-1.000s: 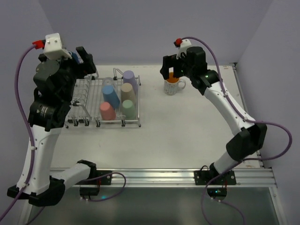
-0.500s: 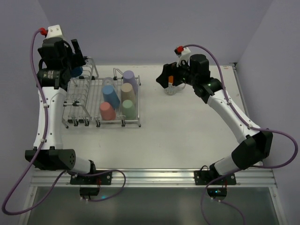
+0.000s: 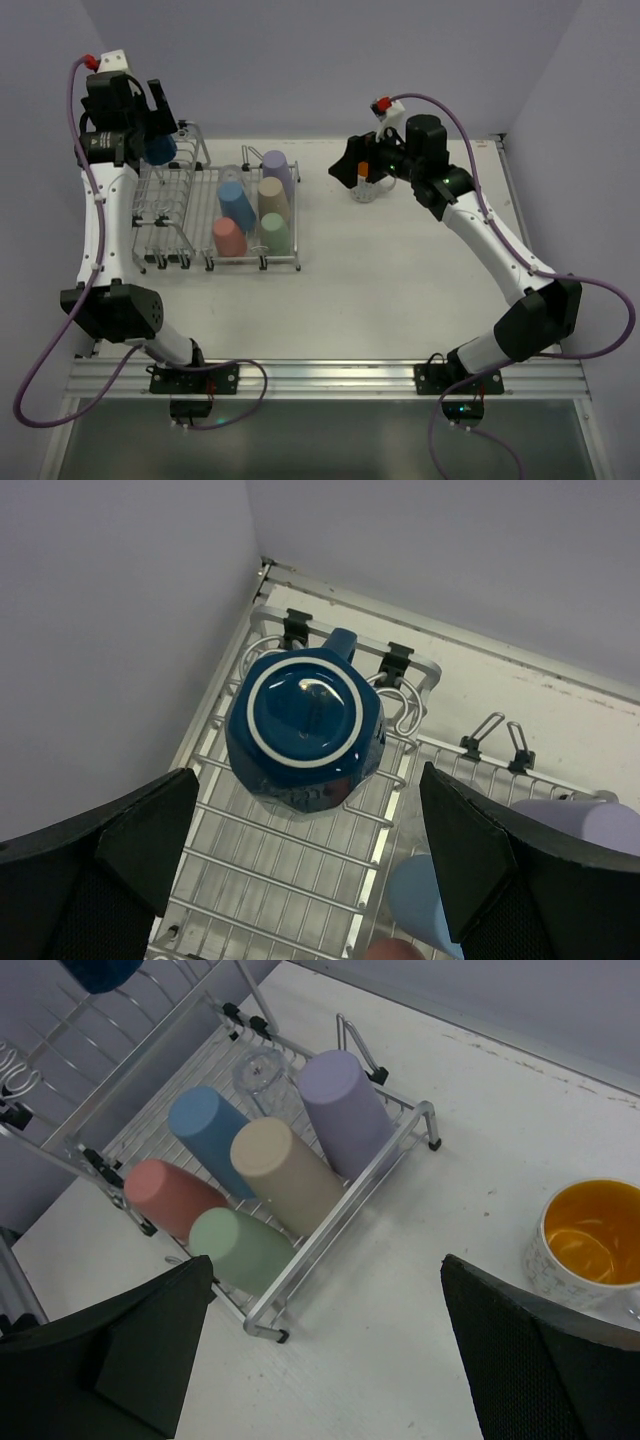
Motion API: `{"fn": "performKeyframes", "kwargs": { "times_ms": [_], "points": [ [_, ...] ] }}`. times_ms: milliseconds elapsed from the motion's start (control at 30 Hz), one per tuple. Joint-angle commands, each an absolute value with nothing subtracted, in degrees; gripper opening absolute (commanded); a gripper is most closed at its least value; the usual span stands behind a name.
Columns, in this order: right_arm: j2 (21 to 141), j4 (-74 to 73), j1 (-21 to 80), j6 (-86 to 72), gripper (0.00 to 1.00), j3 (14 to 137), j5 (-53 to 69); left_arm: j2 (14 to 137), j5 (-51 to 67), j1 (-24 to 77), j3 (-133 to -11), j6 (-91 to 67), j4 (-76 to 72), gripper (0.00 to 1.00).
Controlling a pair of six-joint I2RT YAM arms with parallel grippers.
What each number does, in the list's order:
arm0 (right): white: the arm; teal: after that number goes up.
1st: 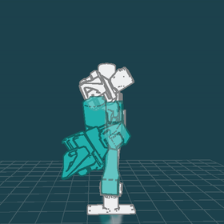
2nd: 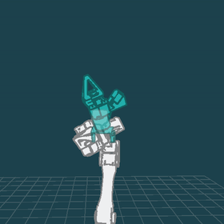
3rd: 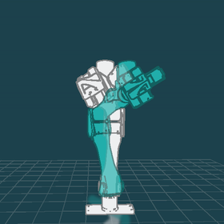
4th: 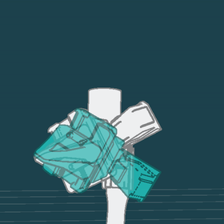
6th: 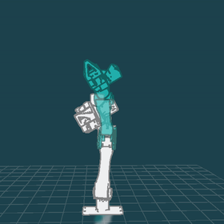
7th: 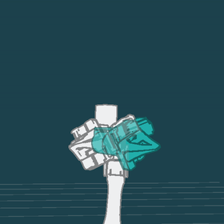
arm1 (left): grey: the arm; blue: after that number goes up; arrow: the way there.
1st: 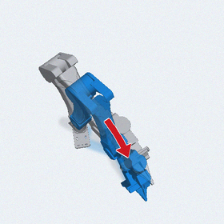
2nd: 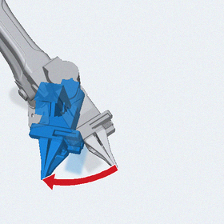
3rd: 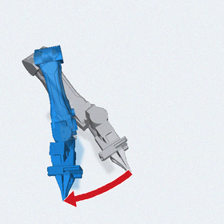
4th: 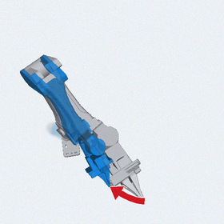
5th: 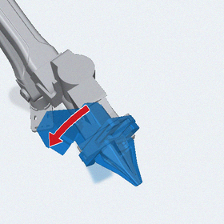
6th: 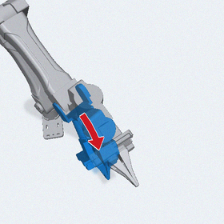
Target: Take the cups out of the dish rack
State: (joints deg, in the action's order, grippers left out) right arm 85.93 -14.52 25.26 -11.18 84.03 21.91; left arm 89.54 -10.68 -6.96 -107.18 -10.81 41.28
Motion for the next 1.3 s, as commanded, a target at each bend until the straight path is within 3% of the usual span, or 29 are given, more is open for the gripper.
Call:
{"fn": "performKeyframes", "kwargs": {
  "times_ms": [0,933,1267],
  "points": [
    [86.13,-11.69,25.93,-11.69,0.99,83.76,23.73,91.05,-7.12,-7.47,-110.21,-8.44,41.84,1.00],
    [87.10,-11.07,27.51,-10.55,0.99,83.41,25.49,98.43,-13.44,-7.47,-113.12,-7.82,41.40,1.00],
    [87.19,-10.63,27.42,-10.46,0.99,82.97,26.37,97.39,-14.42,-7.47,-106.26,-8.17,35.34,1.00]
  ]
}}
